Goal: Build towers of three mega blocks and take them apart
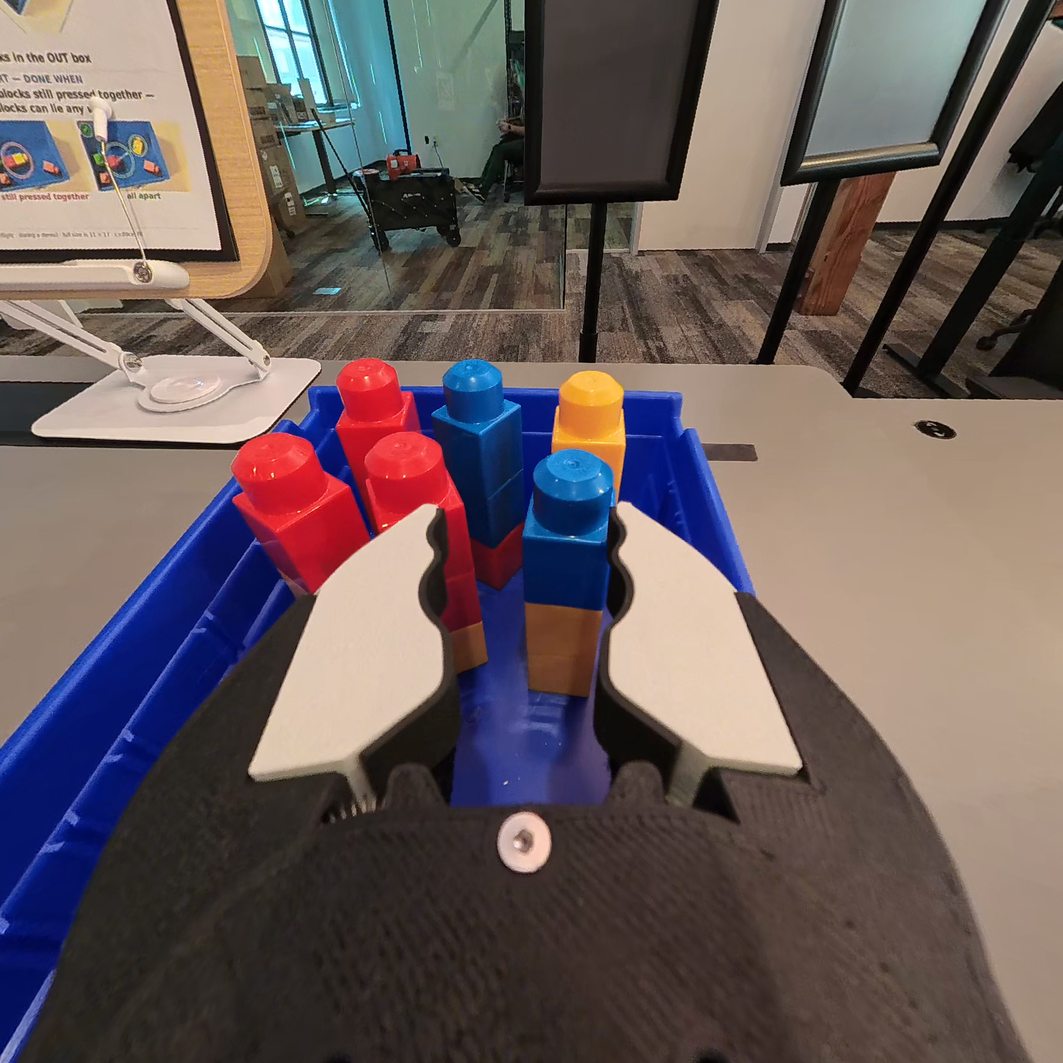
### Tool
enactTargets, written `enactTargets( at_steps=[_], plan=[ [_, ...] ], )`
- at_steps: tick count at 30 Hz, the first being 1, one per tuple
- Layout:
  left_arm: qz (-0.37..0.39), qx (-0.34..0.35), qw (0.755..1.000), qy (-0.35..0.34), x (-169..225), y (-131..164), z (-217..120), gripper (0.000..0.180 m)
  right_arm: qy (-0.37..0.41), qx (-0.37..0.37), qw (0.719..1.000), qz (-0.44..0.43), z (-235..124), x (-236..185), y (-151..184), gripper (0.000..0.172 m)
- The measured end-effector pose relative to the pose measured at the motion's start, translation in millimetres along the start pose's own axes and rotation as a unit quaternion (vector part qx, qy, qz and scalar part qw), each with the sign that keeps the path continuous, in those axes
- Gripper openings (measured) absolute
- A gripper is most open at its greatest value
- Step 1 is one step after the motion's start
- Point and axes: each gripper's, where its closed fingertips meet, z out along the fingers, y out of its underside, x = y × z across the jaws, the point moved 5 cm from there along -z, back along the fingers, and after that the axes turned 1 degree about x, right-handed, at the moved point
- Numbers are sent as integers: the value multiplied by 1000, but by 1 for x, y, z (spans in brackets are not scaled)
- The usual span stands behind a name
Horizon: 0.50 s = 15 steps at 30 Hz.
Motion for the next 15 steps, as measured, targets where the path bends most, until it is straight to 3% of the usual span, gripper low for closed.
enactTargets(
  at_steps=[6,15],
  plan=[
    [20,-31,999,-19,2,3,12,78,-2,-1,1000,0,0,-1,0,54],
    [-11,3,1000,23,-18,9,-9,65,-4,-3,1000,-1,1,-2,1,55]
  ],
)
